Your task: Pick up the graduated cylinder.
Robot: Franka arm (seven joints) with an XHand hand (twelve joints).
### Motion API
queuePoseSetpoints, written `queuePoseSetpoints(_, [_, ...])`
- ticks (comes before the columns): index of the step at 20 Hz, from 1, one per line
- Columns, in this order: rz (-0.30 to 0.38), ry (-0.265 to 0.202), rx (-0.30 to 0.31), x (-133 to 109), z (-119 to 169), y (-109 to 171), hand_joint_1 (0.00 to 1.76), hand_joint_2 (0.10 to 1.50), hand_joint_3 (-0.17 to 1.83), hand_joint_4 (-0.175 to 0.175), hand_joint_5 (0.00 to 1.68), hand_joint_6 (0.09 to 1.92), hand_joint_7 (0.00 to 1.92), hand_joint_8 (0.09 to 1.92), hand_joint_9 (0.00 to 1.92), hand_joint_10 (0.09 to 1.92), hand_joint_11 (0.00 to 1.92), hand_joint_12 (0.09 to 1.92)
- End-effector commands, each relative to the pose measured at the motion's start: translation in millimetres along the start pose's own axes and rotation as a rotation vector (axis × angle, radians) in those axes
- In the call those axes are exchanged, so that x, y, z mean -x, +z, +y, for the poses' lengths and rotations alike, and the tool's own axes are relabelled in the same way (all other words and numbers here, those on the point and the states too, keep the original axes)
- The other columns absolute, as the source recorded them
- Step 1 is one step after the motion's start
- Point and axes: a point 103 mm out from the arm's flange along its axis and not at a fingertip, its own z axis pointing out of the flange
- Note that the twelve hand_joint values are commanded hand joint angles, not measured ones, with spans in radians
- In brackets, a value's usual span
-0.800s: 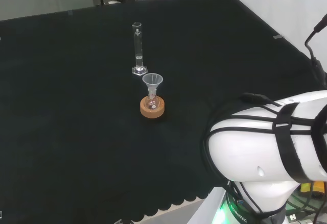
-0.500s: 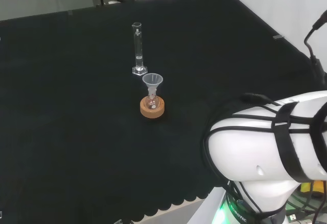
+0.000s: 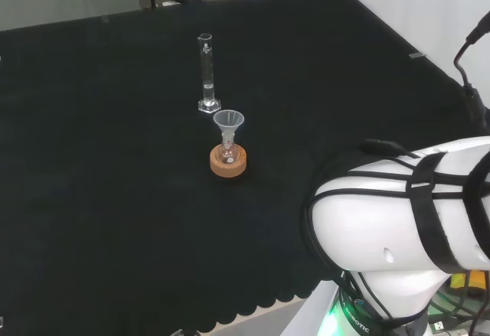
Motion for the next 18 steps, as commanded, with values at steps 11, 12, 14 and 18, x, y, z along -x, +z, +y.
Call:
queuePoseSetpoints(11, [0.041, 0.022, -0.056, 32.3, 75.5, 79.6, 0.22, 1.33, -0.02, -0.037, 0.21, 0.09, 0.01, 0.39, 0.46, 0.09, 0.09, 1.38])
queuePoseSetpoints(12, [0.055, 0.017, -0.053, 35.2, 83.6, 87.3, 0.24, 1.32, -0.02, -0.038, 0.21, 0.09, 0.02, 0.4, 0.46, 0.09, 0.09, 1.38])
queuePoseSetpoints(14, [0.088, 0.002, -0.049, 42.2, 102.9, 106.7, 0.28, 1.3, -0.03, -0.039, 0.21, 0.09, 0.02, 0.42, 0.48, 0.09, 0.09, 1.39])
queuePoseSetpoints(18, [0.15, -0.036, -0.055, 52.0, 141.7, 144.9, 0.35, 1.26, -0.06, -0.043, 0.22, 0.09, 0.06, 0.46, 0.51, 0.09, 0.11, 1.38])
